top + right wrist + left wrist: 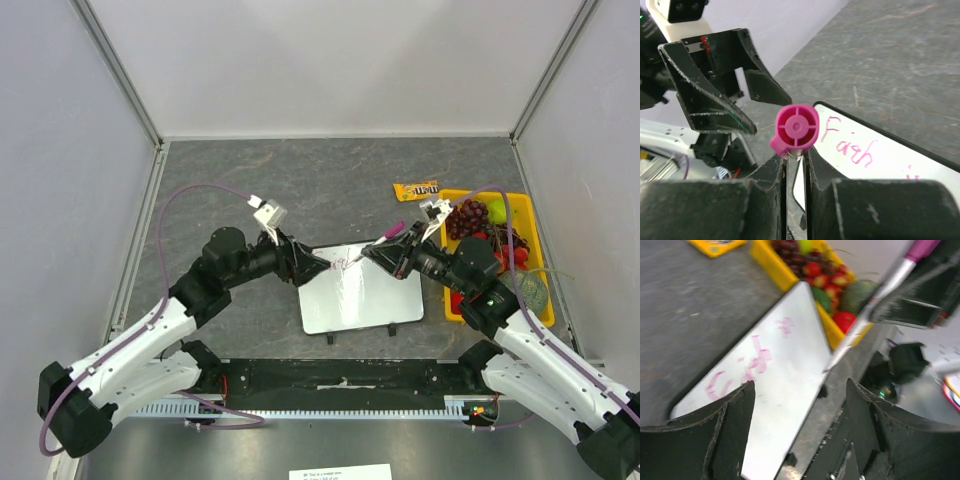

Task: Write a sentence on the whiteboard
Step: Write on the whiteboard with the whiteboard.

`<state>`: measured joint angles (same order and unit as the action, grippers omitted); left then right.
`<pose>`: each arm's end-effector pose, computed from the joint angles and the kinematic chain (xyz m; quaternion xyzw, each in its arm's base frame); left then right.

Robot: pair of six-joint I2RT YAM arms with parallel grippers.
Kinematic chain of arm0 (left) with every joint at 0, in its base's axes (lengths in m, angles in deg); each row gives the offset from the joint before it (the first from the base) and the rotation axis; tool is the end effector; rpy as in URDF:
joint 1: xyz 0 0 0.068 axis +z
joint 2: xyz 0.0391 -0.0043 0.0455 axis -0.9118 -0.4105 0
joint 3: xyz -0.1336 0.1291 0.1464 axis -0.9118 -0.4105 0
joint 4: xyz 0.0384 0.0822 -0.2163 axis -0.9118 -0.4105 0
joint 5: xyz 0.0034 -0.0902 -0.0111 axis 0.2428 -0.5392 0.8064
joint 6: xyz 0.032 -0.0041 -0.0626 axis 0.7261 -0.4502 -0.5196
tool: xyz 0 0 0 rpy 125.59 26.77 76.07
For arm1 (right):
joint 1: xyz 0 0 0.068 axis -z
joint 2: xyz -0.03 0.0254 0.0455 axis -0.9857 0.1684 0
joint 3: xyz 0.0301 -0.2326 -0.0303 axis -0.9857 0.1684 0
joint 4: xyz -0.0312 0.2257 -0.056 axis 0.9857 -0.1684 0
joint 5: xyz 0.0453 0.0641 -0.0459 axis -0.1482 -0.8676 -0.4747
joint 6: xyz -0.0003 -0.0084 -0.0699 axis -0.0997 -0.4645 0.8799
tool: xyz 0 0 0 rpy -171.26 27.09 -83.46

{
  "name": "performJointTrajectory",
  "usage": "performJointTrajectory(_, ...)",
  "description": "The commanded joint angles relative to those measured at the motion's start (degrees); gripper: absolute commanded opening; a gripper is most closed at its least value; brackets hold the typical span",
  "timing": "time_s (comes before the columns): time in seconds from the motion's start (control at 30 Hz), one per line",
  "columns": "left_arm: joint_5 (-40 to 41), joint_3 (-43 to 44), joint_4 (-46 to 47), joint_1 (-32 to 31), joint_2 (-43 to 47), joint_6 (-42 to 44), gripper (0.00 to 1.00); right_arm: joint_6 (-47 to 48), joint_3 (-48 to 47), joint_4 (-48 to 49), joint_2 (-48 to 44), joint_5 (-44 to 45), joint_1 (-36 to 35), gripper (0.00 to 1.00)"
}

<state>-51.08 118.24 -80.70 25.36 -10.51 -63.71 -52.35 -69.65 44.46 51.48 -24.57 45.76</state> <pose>0.1582 -0.1638 0.2780 0.2269 0.7229 -0.4680 0.4550 0.1578 0.1364 0.2867 -0.1244 0.6905 0.5276 0.4790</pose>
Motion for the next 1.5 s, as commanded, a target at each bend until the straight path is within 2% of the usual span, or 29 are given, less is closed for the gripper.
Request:
performJointTrajectory(0.0, 14.64, -0.72, -11.41, 3.22, 5.55, -1.63, 0.79, 4.53, -0.88, -6.26, -2.92, 9.52, -0.08, 0.0)
performJointTrajectory(0.07, 14.31, -2.66, -12.2, 6.98, 6.88, -3.65, 0.84, 4.71, -0.62, -6.88, -3.01, 9.97, -0.08, 0.0)
performJointTrajectory(0.13, 9.94, -5.2, -12.21, 11.37, 6.27, -5.14, 0.83, 4.88, -0.44, -7.06, -2.92, 10.06, 0.0, 0.0)
performJointTrajectory(0.27, -0.17, -11.53, -4.41, 17.63, 3.03, -8.04, 0.83, 5.32, -0.27, -7.24, -3.1, 10.06, 0.0, 0.0)
performJointTrajectory(0.4, -13.6, -19.0, 13.75, 19.31, -1.98, -11.21, 0.82, 5.76, -0.44, -7.68, -3.36, 10.15, -0.08, 0.0)
performJointTrajectory(0.53, -22.33, -25.16, 33.63, 19.31, -9.53, -16.05, 0.78, 5.94, -0.44, -7.85, -3.71, 10.32, 0.0, 0.0)
performJointTrajectory(0.73, -28.48, -25.61, 45.7, 19.13, -18.5, -15.61, 0.65, 6.03, -0.27, -8.03, -3.45, 10.15, 0.0, 0.0)
performJointTrajectory(0.87, -32.1, -24.03, 48.61, 18.96, -23.51, -14.56, 0.48, 6.2, -0.36, -7.94, -3.1, 10.24, 0.0, 0.0)
performJointTrajectory(1.07, -32.63, -22.36, 46.34, 18.08, -28.62, -10.44, 0.02, 6.38, -0.62, -7.85, -3.01, 10.33, -0.08, 0.0)
performJointTrajectory(1.47, -30.08, -20.51, 38.17, 13.51, -29.42, -5.42, 0.02, 7.0, -0.09, -7.15, -2.74, 9.88, -0.08, 0.0)
